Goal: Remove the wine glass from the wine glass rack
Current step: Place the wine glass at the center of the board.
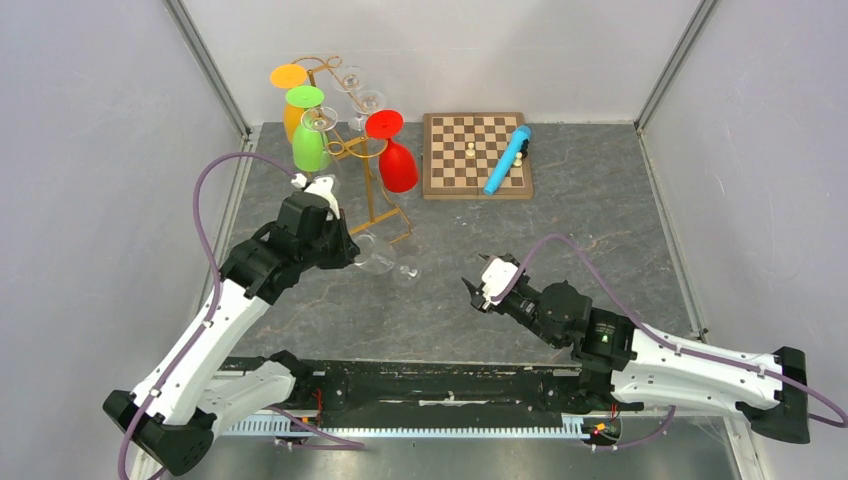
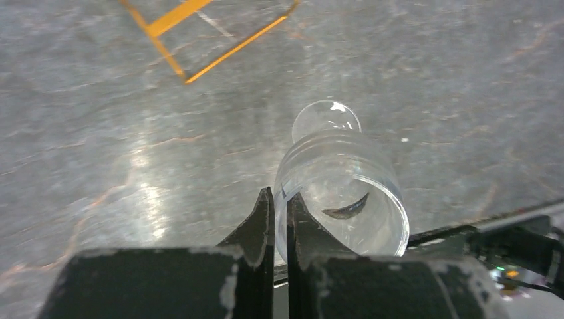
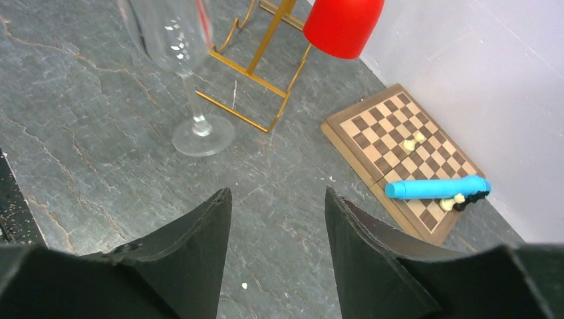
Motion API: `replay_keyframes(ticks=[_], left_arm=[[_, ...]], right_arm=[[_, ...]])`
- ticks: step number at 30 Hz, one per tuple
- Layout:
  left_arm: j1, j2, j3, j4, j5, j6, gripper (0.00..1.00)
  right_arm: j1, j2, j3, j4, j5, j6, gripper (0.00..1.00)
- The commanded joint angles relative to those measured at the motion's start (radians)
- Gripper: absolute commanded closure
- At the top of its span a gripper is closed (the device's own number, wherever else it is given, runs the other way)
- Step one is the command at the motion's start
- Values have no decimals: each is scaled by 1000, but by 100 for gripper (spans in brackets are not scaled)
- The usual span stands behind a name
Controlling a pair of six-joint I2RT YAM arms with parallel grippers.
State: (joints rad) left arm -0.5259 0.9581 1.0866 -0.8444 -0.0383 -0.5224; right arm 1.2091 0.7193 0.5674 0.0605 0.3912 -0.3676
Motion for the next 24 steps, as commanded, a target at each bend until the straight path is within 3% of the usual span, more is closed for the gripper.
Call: replay_keyframes(ticks=[1, 11, 24], left_arm=[[-3, -13, 62, -106, -209, 92, 98], [14, 27, 65, -182, -402, 153, 98], [184, 123, 99, -148, -362, 184, 98]], right_arm=[[6, 21, -9, 57, 73, 65, 43], [7, 80, -16, 72, 91, 131, 39], [4, 97, -47, 127, 42, 148, 38]])
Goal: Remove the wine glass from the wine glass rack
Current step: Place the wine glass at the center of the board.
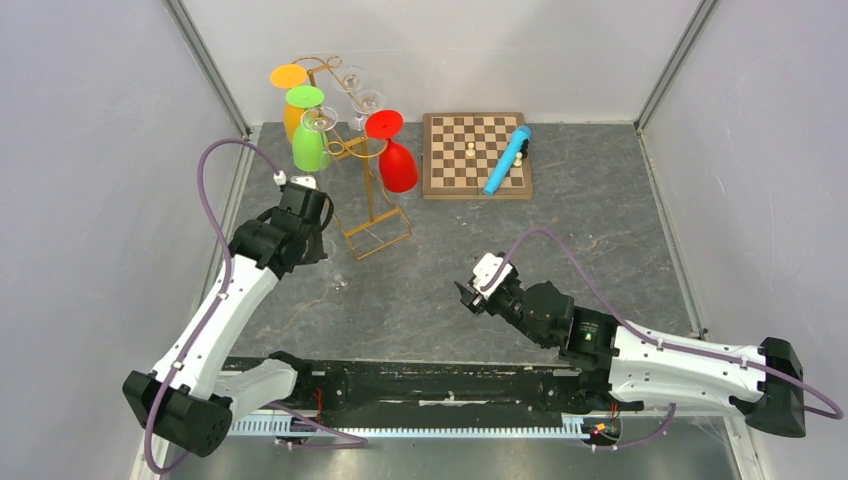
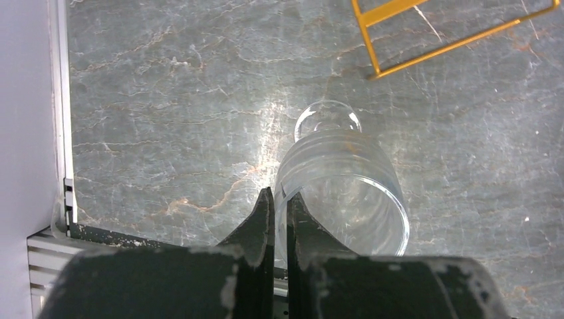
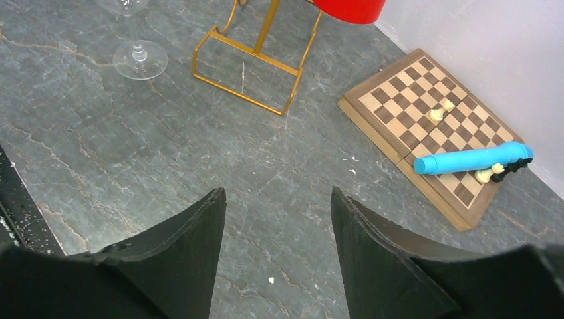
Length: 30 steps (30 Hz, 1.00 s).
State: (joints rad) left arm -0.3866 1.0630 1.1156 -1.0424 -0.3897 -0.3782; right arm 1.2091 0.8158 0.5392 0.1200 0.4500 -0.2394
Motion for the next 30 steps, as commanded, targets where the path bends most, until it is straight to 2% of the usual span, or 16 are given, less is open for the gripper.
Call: replay_keyframes(ticks=[1, 11, 30], left_arm=[[60, 28, 75, 50, -8, 39, 98], [187, 107, 130, 73, 34, 47, 98], [237, 219, 137, 102, -10, 57, 98]], right_arm=[[4, 2, -22, 74, -21, 23, 38], [4, 44, 15, 76, -84, 13, 37], [3, 14, -31, 80, -81, 45, 35]])
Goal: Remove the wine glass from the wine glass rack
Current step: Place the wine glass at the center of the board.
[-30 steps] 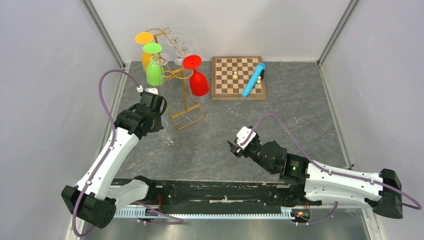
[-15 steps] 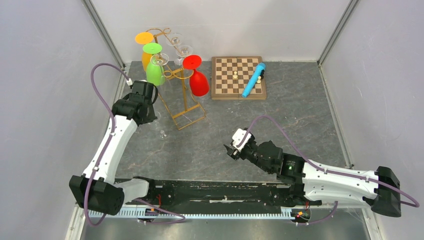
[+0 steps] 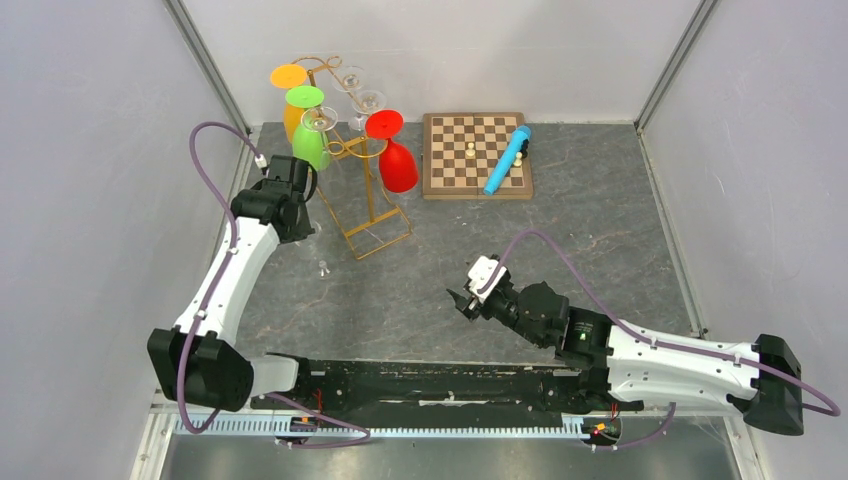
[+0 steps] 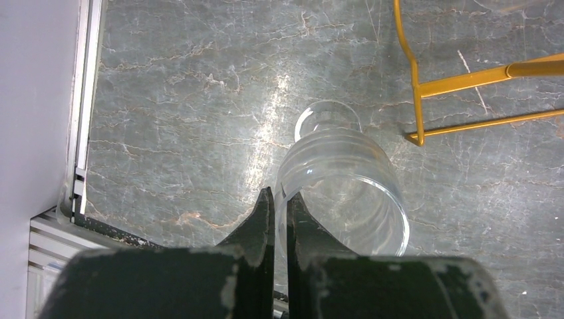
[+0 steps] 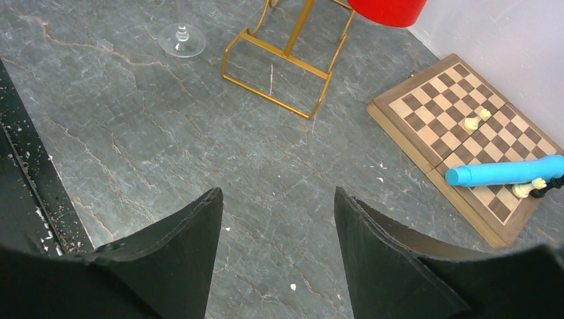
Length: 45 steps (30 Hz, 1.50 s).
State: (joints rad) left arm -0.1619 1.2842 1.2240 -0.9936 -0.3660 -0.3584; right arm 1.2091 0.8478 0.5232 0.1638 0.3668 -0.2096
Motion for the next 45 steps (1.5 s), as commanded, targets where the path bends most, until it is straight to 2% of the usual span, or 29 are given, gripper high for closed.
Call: replay_keyframes(ticks=[1, 17, 24, 26, 30, 33, 45], left_arm=[[14, 0, 25, 55, -35, 38, 98], [26, 25, -17, 69, -25, 39, 98], [28, 27, -35, 66, -34, 41, 90], [28, 27, -30, 62, -31, 41, 87], [28, 18, -15, 49, -33, 39, 67], [28, 10, 7, 32, -34, 35, 58], [26, -70, 81, -14, -44, 30, 49]], right_arm=[[3, -19, -17, 36, 3, 16, 35], [3, -44, -37, 23, 9, 16, 34], [2, -60, -42, 12, 17, 16, 33], [3, -66, -42, 7, 19, 16, 32], [3, -75, -45, 3, 32, 9, 30], [3, -82, -42, -3, 35, 7, 28], [4, -47, 36, -19, 78, -28, 20]])
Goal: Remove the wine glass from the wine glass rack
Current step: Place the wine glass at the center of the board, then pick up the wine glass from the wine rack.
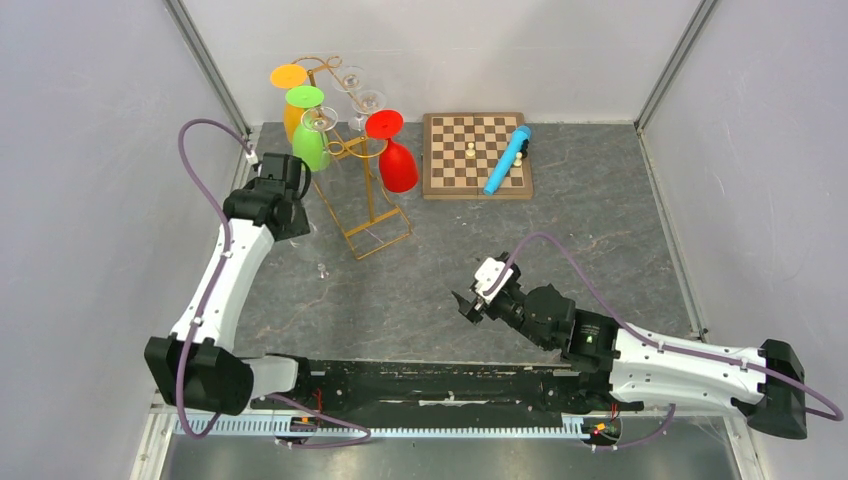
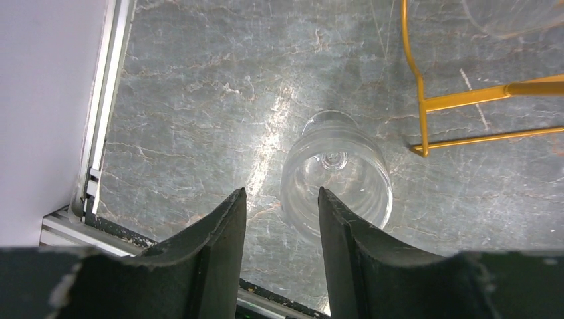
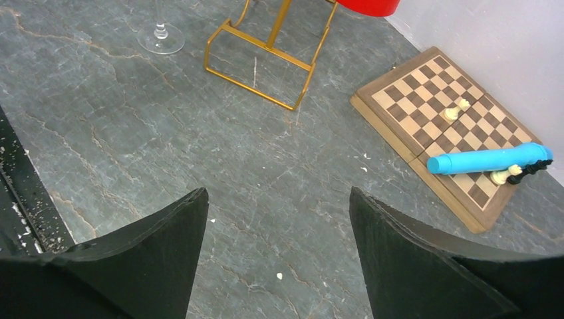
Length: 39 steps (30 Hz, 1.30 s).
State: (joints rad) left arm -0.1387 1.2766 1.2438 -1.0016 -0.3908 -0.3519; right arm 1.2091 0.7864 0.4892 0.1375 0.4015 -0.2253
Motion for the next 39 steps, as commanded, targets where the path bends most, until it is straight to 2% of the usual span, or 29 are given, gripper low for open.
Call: replay_keyframes(ticks=[1, 8, 14, 19, 29, 39], left_arm=[[-1, -70, 67, -12, -25, 24, 49], [-28, -155, 101, -13, -15, 23, 48], [-104, -210, 126, -23, -31, 36, 48], [-163, -257, 111, -40, -14, 32, 48], [-280, -322, 34, -28, 118, 41, 48], [-300, -440, -117, 192, 386, 56, 48]], right_arm=[[3, 22, 78, 8, 56, -13, 19], [-37, 97, 188, -15, 112, 18, 10], [-157, 217, 358, -131, 4, 104, 10], [-255, 298, 473, -136, -93, 172, 10], [-438, 522, 760, -120, -286, 326, 12], [-604, 684, 945, -31, -523, 625, 22]])
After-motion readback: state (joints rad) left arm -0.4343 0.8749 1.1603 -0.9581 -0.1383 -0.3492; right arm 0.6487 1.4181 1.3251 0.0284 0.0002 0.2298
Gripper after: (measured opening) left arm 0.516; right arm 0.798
